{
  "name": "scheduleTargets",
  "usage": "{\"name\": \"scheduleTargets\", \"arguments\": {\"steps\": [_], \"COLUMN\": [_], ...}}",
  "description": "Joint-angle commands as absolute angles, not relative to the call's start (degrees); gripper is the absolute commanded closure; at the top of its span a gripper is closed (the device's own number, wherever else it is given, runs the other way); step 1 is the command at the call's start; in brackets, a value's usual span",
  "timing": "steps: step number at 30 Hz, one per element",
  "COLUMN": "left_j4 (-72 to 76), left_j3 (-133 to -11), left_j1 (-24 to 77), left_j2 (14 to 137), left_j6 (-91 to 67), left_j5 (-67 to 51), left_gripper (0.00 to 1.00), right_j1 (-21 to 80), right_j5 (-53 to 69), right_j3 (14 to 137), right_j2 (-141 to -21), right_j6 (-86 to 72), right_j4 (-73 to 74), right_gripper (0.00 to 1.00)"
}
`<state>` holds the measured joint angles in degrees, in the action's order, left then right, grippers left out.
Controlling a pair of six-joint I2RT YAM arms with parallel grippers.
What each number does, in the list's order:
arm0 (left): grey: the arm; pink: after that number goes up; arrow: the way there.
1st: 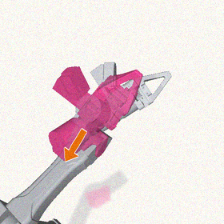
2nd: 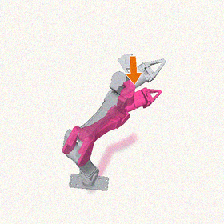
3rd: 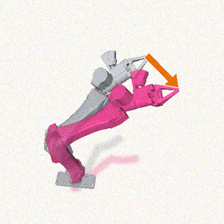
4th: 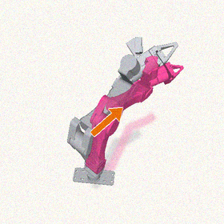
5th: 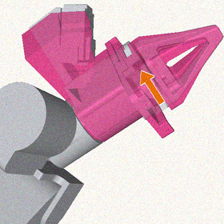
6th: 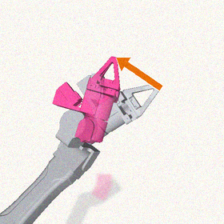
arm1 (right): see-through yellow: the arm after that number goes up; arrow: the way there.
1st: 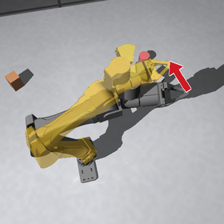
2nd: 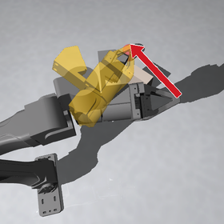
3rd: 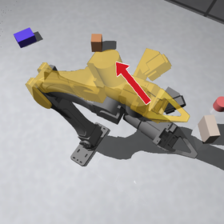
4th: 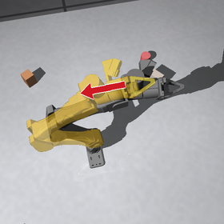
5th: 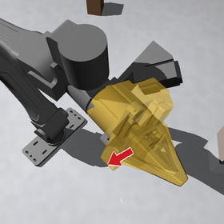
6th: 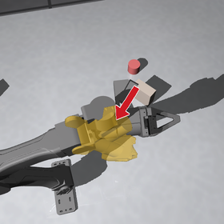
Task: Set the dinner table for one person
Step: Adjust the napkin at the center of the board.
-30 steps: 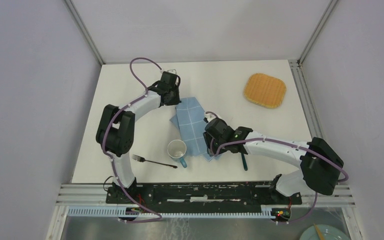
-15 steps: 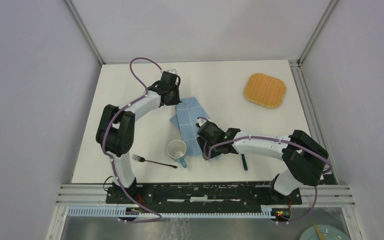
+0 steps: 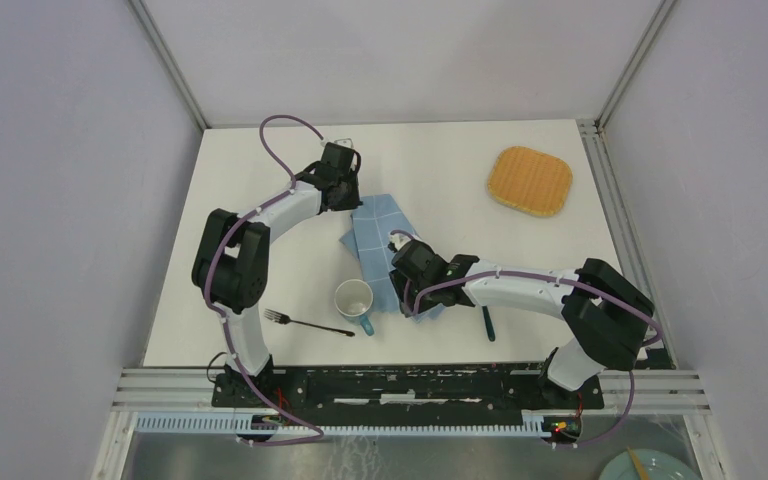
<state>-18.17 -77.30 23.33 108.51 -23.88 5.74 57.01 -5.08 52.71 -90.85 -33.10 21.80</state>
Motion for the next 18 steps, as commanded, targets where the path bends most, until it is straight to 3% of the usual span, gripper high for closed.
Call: {"name": "scheduleTargets", "arguments": {"steps": [1, 18], "left_j4": [-17.13, -17.43], "left_j3": [-79.05, -79.57], "left_j1": [23.17, 23.09], "left_j2": [107.89, 107.88], "left_j6": [-25.93, -25.27], "left_j5": [5.34, 5.50], "left_gripper": [0.98, 0.98], "right_j1": [57.68, 58.34], "right_j5": [-6.78, -5.73], "right_j3": [53.10, 56.05], "right_j2": [-90.78, -97.17], "right_j6": [-32.29, -29.89], "right_j4": [18.36, 14.49], "right_gripper": [0.54, 0.54]}}
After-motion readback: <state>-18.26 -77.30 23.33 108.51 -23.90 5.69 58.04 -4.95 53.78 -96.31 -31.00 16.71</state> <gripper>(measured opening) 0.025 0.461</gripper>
